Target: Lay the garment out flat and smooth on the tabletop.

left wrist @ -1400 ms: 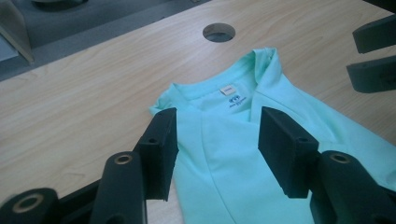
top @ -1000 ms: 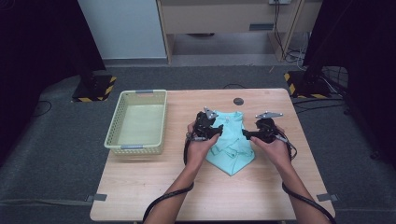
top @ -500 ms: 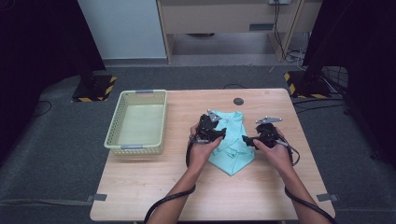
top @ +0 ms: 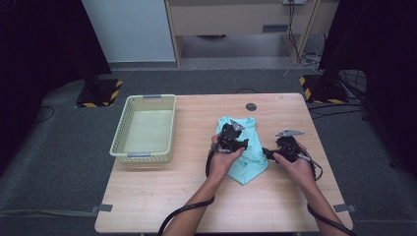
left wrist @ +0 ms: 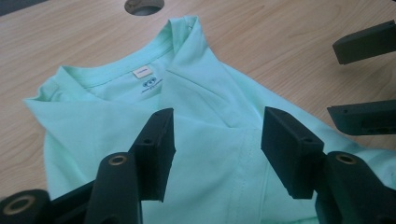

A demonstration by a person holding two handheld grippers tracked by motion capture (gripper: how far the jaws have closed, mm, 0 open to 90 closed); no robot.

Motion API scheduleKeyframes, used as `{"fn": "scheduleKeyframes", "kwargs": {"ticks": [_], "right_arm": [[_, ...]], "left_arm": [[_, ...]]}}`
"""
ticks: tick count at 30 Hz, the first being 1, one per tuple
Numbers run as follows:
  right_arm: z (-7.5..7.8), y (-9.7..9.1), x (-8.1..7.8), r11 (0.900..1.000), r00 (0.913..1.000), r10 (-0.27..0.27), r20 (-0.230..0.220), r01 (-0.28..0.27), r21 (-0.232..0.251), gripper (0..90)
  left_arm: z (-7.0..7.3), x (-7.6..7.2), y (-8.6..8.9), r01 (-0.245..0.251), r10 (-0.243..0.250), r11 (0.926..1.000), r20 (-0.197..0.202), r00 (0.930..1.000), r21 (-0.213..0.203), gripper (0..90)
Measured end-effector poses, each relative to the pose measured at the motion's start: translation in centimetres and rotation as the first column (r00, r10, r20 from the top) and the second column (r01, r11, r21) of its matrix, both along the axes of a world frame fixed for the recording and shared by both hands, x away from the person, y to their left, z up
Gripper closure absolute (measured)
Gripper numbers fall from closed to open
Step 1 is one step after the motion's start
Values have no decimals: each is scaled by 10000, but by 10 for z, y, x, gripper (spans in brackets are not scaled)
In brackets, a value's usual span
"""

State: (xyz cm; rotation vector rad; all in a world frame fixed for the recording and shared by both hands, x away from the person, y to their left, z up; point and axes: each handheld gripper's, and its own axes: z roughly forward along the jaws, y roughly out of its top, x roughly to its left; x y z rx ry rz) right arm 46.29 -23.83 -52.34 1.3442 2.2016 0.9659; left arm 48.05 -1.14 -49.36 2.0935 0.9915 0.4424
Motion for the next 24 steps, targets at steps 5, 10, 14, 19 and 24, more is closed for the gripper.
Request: {"fn": "scheduleKeyframes", "kwargs": {"ticks": [5,10,14,19,24], "right_arm": [[-2,-2,-1,9999,10000,46,30,-45,-103,226],[-3,-3,-3,9999,10000,57,4,-57,-95,233],[-4,-3,-5,9999,9999,97,24,-97,-71,233],[-4,-4,-6,9999,9999,110,-10,-110,-24,233],[-3,-5,-7,9999,9999,120,-13,-120,14,232]], "left_arm": [[-5,0,-9,196,-195,9998,-146,9997,83,464],[-11,0,-15,348,-341,9990,-253,9991,281,474],[-13,0,-21,440,-430,9985,-322,9986,328,474],[-17,0,-28,546,-526,9966,-334,9981,621,463],[-21,3,-28,473,-441,9961,-443,9980,740,493]]}}
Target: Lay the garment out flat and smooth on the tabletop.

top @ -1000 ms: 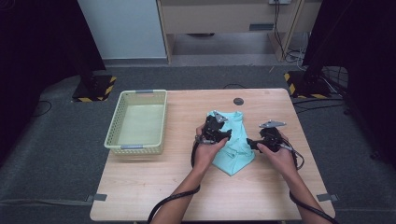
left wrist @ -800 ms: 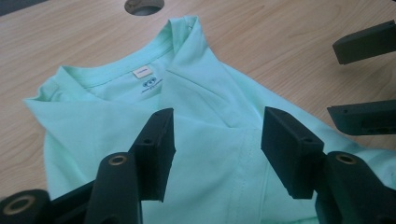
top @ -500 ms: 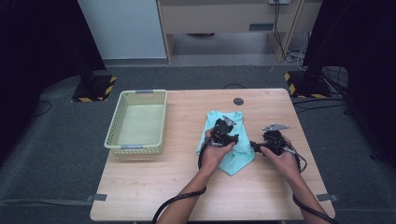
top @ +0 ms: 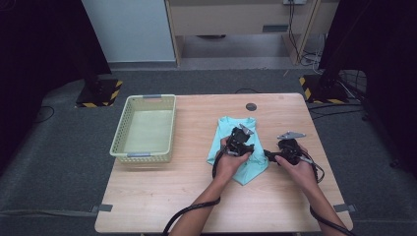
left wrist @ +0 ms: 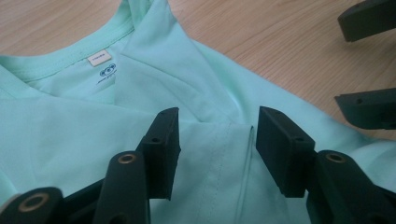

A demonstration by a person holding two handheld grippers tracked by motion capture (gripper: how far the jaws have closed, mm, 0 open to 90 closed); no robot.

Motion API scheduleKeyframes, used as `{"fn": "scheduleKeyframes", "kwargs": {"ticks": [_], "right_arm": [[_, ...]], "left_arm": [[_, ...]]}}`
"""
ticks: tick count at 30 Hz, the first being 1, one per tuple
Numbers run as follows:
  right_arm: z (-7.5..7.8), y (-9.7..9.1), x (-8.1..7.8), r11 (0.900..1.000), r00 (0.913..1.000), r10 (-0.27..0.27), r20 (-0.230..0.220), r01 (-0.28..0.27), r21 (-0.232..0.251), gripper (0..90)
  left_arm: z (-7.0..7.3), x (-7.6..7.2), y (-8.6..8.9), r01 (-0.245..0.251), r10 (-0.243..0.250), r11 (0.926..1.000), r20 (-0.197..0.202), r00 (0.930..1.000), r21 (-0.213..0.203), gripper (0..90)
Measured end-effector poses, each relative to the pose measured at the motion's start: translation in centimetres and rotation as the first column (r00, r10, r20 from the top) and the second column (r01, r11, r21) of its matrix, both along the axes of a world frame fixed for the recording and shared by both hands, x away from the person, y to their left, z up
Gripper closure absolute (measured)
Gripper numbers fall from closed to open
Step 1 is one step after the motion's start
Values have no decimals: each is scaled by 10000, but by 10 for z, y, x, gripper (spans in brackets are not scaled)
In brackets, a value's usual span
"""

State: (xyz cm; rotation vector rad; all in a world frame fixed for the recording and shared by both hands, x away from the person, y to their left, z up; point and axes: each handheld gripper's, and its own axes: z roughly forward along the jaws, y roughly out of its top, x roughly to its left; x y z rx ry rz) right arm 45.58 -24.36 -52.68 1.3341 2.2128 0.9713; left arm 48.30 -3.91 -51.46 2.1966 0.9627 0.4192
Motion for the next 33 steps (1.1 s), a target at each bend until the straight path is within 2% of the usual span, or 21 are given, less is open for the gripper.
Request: {"fn": "scheduleKeyframes", "kwargs": {"ticks": [4,5,8,10,11,14,17,25,30,33], "right_arm": [[1,-2,0,10000,10000,-25,2,25,59,232],[1,-2,-1,10000,10000,-14,20,14,74,232],[2,-2,-1,9999,10000,-16,50,16,111,232],[3,-2,-1,9999,10000,-29,41,29,123,232],[4,-2,0,9999,10000,-41,70,41,121,232],[5,1,2,10000,10000,-19,78,19,76,232],[7,5,3,9999,10000,10,43,-10,103,232],[17,32,11,9983,9984,559,101,-558,-150,273],[19,50,13,9937,9941,1074,147,-1069,-336,340],[22,60,15,9894,9898,1416,163,-1410,-356,422]], "left_arm": [[-3,1,0,46,-46,9998,-3,10000,196,557],[-3,1,0,105,-106,9995,23,9999,302,646],[-2,0,3,72,-77,9993,112,9999,372,814],[1,-3,7,53,-60,9997,265,9996,246,814],[3,-4,9,19,-25,9998,328,9995,183,855],[9,-7,21,-203,205,9998,513,9985,-47,862],[12,-8,28,-346,351,9993,542,9979,-102,862],[28,-14,70,-943,970,9949,807,9920,-368,861],[31,-16,90,-1205,1231,9921,822,9890,-356,861],[33,-17,99,-1328,1347,9907,839,9873,-282,861]]}}
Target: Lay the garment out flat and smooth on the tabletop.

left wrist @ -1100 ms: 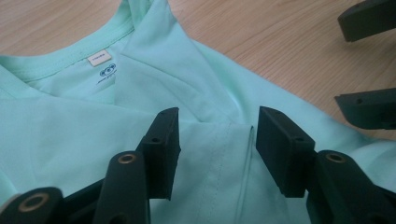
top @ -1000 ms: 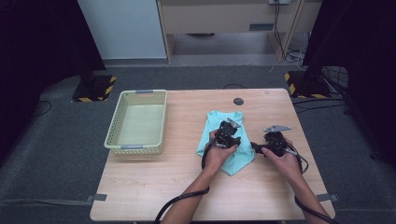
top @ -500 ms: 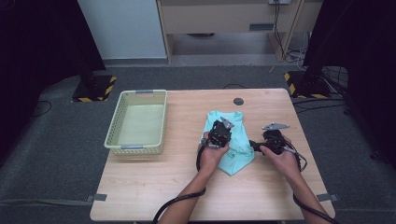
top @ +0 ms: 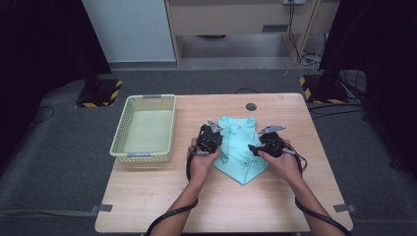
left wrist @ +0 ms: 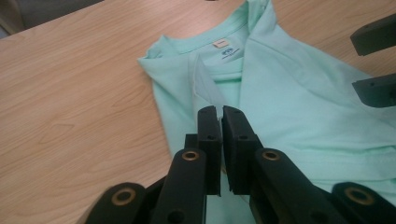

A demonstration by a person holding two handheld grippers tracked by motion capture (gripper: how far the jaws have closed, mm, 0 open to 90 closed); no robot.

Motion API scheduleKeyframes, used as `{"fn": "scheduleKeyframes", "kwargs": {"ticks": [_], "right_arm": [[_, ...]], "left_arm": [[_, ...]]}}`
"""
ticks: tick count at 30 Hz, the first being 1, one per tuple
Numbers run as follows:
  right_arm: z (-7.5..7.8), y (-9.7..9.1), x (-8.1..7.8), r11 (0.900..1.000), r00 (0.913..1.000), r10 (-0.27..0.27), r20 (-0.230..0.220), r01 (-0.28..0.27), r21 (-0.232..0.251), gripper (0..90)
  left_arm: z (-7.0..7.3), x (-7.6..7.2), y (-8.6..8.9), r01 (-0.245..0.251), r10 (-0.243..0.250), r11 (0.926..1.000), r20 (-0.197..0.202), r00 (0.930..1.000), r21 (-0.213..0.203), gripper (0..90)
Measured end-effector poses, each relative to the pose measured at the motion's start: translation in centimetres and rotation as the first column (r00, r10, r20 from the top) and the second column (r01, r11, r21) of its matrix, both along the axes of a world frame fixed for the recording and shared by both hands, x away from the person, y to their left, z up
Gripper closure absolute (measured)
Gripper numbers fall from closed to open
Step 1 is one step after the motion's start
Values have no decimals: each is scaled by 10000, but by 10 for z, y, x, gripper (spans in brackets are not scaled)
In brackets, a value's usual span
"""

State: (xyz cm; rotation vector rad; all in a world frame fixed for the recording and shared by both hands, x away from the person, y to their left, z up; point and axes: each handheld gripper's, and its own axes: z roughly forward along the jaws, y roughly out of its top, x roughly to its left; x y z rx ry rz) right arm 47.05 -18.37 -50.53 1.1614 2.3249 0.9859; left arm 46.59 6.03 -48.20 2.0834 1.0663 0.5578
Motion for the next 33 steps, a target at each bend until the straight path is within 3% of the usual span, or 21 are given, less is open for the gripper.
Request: {"fn": "scheduleKeyframes", "kwargs": {"ticks": [9,13,20,33], "right_arm": [[4,30,3,9974,9975,707,70,-706,-159,631],[3,45,4,9949,9950,1002,26,-1001,-144,663],[-1,72,5,9905,9906,1368,-77,-1369,-139,666],[-16,96,10,9919,9916,1266,-261,-1266,-11,560]], "left_arm": [[10,-4,24,-352,352,9994,127,9993,-6,861],[14,-8,31,-342,339,9993,166,9993,173,862],[26,-6,43,-545,538,9983,328,9980,226,862],[37,-1,52,-631,613,9971,430,9972,424,861]]}}
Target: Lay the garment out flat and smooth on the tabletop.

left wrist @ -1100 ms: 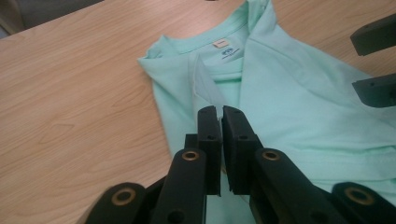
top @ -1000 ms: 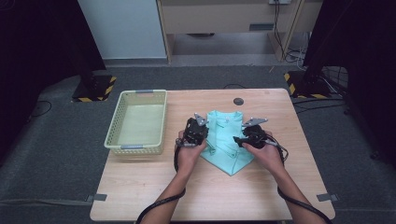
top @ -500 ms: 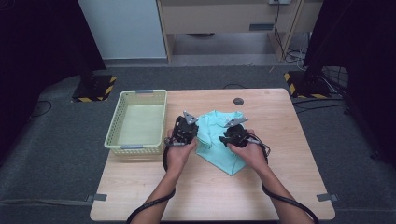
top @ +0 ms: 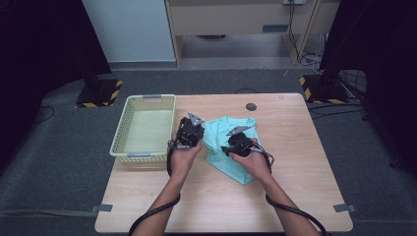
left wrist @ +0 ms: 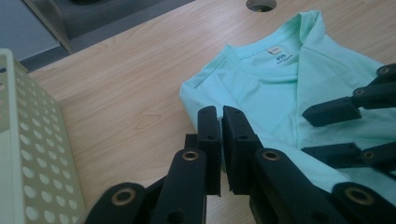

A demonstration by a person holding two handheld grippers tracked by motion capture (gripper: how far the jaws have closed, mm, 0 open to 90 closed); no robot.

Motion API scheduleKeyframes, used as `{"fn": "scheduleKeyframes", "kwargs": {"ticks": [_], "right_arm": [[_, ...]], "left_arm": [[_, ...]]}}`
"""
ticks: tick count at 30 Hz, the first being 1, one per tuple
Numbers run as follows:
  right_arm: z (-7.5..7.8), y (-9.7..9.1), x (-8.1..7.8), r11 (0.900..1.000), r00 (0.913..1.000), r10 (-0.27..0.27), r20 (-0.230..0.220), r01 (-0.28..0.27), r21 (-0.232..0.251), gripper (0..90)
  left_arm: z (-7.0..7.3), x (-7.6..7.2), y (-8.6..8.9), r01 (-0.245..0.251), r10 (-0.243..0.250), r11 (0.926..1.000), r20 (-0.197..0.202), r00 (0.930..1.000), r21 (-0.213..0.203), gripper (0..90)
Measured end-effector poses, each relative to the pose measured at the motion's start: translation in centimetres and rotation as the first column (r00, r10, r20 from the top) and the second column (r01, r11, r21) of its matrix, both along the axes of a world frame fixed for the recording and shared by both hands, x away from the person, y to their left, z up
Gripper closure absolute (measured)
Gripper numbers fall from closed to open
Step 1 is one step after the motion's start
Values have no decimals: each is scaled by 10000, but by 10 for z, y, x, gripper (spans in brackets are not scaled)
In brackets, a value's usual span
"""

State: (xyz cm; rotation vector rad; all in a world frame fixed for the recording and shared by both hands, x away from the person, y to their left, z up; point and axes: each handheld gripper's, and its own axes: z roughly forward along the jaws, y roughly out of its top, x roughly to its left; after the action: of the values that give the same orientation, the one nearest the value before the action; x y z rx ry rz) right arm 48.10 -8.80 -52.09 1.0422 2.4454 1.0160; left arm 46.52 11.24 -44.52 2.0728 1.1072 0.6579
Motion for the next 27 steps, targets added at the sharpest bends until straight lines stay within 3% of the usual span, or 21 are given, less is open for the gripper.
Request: {"fn": "scheduleKeyframes", "kwargs": {"ticks": [4,8,11,14,20,27], "right_arm": [[-5,5,1,9998,9998,-178,79,179,-55,567],[-4,3,0,9997,9994,-148,321,155,-195,774],[-3,-3,1,9997,9995,-219,231,216,114,852],[1,-11,-1,9986,9993,-325,196,316,432,860],[19,-42,-3,9941,9978,-598,271,571,925,862],[37,-91,5,9860,9912,-1285,322,1242,1110,864]], "left_arm": [[3,0,-1,3,-3,10000,58,10000,-40,860],[2,0,-1,0,0,10000,74,10000,-43,861],[2,1,0,-10,10,10000,54,10000,-23,861],[2,2,0,-22,22,10000,69,10000,23,861],[6,4,-1,-92,91,9999,107,9999,82,861],[7,7,-3,-131,130,9998,96,9999,177,861]]}}
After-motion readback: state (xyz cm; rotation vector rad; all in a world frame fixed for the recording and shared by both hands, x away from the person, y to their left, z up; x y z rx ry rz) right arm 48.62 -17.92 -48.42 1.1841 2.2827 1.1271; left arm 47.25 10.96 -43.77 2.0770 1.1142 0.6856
